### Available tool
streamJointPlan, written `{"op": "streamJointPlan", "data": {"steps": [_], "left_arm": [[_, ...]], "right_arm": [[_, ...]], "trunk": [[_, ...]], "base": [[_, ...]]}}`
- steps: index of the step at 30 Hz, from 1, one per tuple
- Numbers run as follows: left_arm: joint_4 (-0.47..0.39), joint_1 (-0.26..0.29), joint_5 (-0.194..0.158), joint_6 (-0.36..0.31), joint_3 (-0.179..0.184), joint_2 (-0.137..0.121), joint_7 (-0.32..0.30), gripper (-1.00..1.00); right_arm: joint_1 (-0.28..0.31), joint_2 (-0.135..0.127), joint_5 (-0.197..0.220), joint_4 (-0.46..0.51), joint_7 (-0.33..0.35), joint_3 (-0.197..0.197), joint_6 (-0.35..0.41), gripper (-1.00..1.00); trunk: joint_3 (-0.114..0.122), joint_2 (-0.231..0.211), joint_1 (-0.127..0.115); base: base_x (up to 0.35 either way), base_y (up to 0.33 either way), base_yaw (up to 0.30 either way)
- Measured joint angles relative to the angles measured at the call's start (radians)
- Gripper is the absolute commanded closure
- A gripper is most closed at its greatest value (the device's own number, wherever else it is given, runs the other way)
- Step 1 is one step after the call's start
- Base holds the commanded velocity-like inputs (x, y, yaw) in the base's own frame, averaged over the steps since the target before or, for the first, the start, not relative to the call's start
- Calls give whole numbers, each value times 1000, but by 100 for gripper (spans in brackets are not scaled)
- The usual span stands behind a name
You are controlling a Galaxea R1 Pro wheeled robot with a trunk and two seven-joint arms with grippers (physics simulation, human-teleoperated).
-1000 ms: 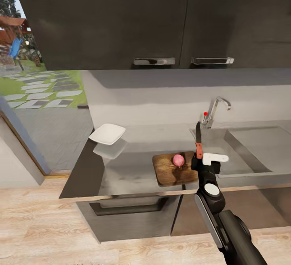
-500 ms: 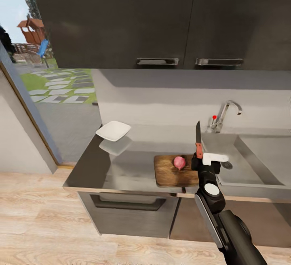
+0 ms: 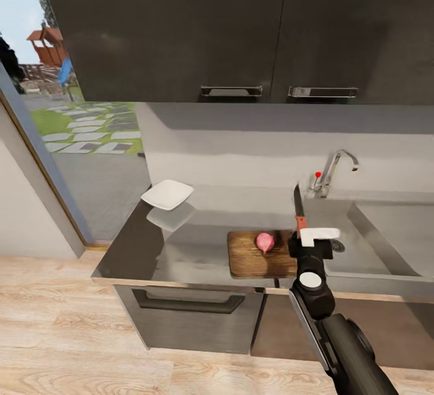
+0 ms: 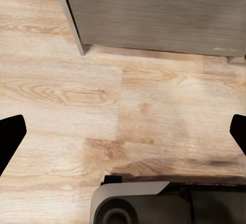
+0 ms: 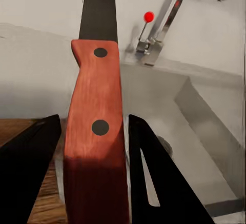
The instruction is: In the kitchen, take the Vidalia onion out of the sink, dice it on the chopping board with the paring knife, put the diced onion into the bowl on the countertop, then place both the paring knife and the chopping board into the sink.
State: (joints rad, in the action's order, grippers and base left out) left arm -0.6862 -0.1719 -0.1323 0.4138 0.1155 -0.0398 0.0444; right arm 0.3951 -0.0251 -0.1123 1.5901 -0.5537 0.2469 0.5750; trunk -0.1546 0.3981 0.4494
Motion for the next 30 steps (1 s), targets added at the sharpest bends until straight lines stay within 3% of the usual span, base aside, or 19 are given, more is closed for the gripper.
{"op": "streamJointPlan", "data": {"steps": [1,2,4,6,7,10,11,12,18,21,24,30], "left_arm": [[0,0,0,0,0,0,0,-100],[-1,0,0,0,0,0,0,-100],[1,0,0,0,0,0,0,-100],[1,0,0,0,0,0,0,-100],[1,0,0,0,0,0,0,-100],[2,0,0,0,0,0,-1,-100],[2,0,0,0,0,0,-1,-100],[2,0,0,0,0,0,-1,-100],[0,0,0,0,0,0,-1,-100],[-2,0,0,0,0,0,-1,-100],[-3,0,0,0,0,0,-1,-100],[-3,0,0,0,0,0,-1,-100]], "right_arm": [[1,0,-19,4,2,1,17,100],[5,1,-107,8,7,2,50,100],[8,6,-230,10,35,2,85,100],[10,17,-342,11,116,2,106,100],[10,20,-369,11,142,3,109,100],[10,50,-537,11,278,3,117,100],[10,56,-565,11,296,3,118,100],[10,81,-656,11,356,2,120,100],[31,120,-745,10,423,2,123,100],[43,130,-773,9,551,3,123,100],[45,132,-792,9,621,5,123,100],[46,130,-863,8,641,7,124,100]], "trunk": [[0,0,0],[0,0,0],[0,0,0],[0,0,0],[0,0,0],[0,0,0],[0,0,0],[0,0,0],[0,0,0],[0,0,0],[0,0,0],[0,0,0]], "base": [[0,0,0],[0,0,0],[0,0,0],[0,0,0],[0,0,0],[0,0,0],[0,0,0],[0,0,0],[0,0,0],[0,0,0],[0,0,0],[0,0,0]]}}
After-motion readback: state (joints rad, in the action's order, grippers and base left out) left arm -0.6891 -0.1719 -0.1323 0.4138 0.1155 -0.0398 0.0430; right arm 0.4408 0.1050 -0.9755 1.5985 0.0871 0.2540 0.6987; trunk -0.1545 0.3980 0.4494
